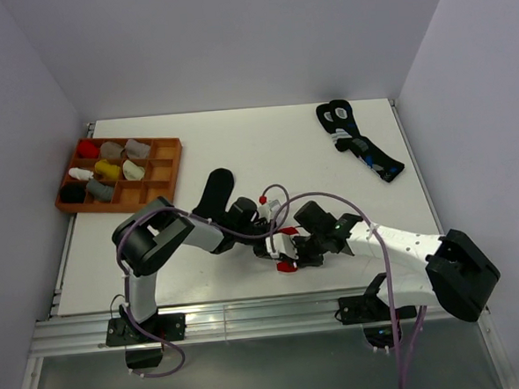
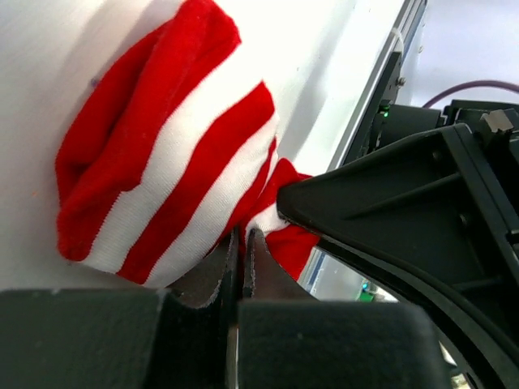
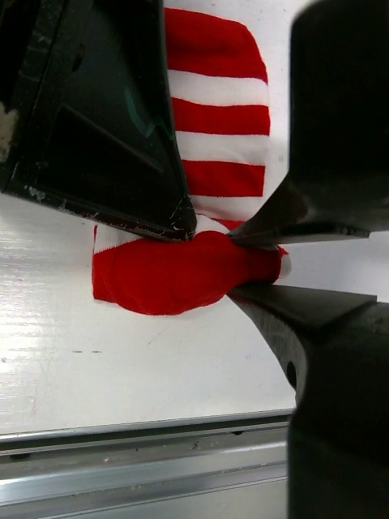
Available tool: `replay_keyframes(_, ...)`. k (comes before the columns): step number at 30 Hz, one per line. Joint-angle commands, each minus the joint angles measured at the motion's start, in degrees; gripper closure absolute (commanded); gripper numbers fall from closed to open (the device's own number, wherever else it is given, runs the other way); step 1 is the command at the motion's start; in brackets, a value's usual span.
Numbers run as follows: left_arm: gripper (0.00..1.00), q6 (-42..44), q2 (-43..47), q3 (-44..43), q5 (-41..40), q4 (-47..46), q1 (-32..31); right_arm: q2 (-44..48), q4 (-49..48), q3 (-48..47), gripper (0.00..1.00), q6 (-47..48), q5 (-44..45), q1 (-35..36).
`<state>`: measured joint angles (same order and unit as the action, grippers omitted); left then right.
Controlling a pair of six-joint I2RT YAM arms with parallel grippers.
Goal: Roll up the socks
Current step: Roll the sock at the center of the board.
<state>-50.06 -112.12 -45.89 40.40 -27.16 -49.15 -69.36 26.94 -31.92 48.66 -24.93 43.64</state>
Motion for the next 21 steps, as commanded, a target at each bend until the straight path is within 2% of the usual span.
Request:
replay_keyframes(1, 0.99, -0.8, -2.42, 5.45, -6.91, 6.25, 0.1, -2.35, -0.66, -1.21, 0.74, -2.34, -0.82, 0.4)
replay_keyframes(5, 0.91, -6.34, 0.83, 9.49, -9.63, -0.95, 0.1, -2.97, 0.39, -2.09, 0.77, -2.35, -2.49, -1.7)
replay_keyframes(8, 0.87, -9.26, 3.3, 12.48, -12.45, -6.05, -0.16, -5.34, 4.6, -5.07, 0.78, -1.12, -6.09, -4.34)
replay_keyframes(16, 0.7, -10.85, 7.69, 17.94, -21.23, -16.96, -1.57, -16.32, 17.7, -14.48, 0.79, 2.66, -12.07, -8.66)
replay_keyframes(21, 0.68, -9.35, 10.77, 19.87, -26.06, -19.25, -2.88, -20.1, 19.64, -16.06, 0.8, 2.05, -11.37, -8.92)
